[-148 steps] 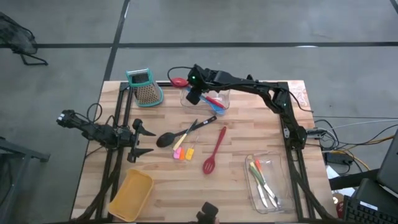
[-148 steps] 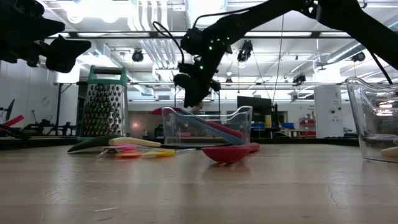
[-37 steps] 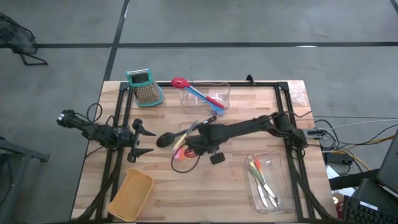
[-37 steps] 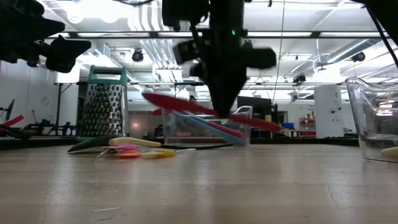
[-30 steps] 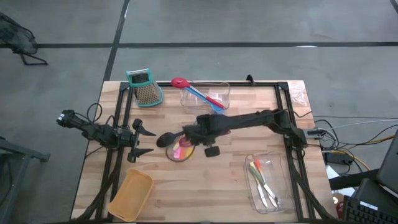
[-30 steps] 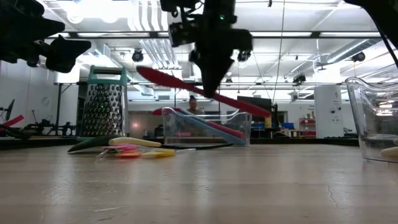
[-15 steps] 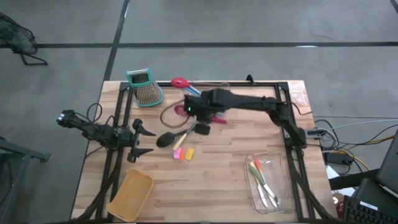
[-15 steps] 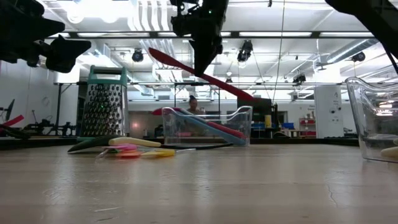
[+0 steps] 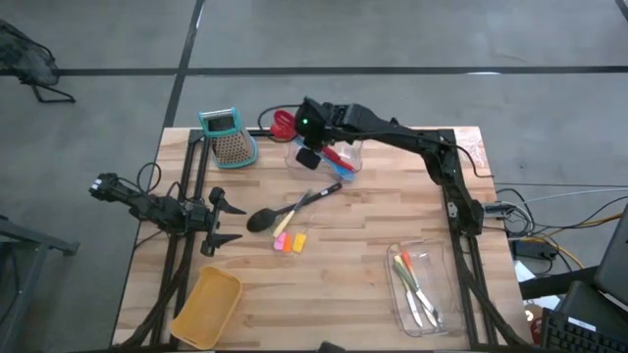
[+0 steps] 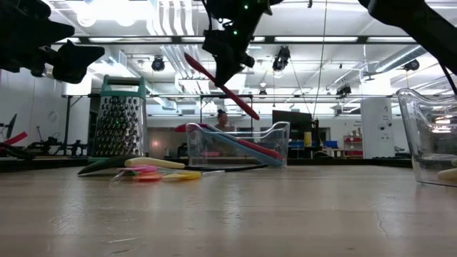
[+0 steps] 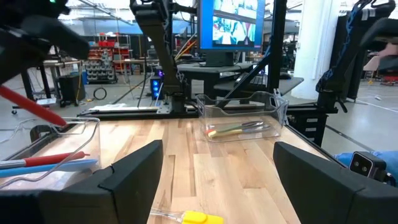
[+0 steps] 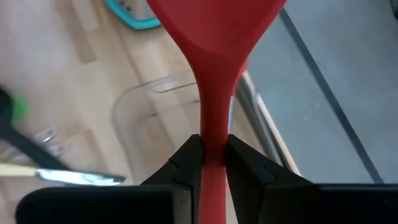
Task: Pick & Place Kitchen Items
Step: Put the red slotted spoon into the top transparent bin
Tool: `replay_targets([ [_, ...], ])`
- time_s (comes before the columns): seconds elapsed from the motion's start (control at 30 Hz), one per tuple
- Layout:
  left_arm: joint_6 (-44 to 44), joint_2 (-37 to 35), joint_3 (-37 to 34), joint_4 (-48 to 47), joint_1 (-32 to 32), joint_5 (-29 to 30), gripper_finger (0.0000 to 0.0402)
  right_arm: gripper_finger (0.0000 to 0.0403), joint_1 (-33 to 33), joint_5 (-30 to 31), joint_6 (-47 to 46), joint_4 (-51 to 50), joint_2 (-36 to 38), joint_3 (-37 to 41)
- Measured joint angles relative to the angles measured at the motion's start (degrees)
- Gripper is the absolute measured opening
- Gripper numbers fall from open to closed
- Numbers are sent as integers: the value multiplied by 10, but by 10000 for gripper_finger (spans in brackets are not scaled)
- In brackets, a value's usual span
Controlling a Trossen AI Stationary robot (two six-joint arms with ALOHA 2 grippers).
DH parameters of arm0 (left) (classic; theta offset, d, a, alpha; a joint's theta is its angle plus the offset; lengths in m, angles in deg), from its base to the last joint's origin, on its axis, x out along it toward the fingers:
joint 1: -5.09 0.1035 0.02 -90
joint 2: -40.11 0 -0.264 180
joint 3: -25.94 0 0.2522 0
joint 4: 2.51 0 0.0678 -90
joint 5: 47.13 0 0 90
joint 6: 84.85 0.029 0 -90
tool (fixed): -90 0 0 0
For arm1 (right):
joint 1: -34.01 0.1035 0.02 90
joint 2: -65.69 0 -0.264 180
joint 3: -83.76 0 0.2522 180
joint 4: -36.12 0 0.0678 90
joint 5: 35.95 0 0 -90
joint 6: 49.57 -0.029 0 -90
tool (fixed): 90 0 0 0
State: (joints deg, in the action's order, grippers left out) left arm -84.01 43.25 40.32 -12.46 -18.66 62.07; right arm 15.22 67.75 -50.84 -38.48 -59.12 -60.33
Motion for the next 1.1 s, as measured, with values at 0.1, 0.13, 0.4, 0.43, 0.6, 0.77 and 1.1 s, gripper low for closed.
replay_targets([
  [0.1,0,0,0,0,0,0,312,50,-14,0,-5,0,-3,3],
  [0.13,0,0,0,0,0,0,312,50,-19,0,-10,0,-5,3],
  [0.4,0,0,0,0,0,0,312,59,-26,-2,-19,-25,-46,4],
  [0.43,0,0,0,0,0,0,312,58,-26,-3,-18,-28,-49,4],
  [0.6,0,0,0,0,0,0,312,51,-26,-2,-18,-58,-63,4],
  [0.77,0,0,0,0,0,0,312,60,-26,-2,-18,-61,-75,4],
  [1.1,0,0,0,0,0,0,312,53,-25,-2,-19,-62,-83,10],
])
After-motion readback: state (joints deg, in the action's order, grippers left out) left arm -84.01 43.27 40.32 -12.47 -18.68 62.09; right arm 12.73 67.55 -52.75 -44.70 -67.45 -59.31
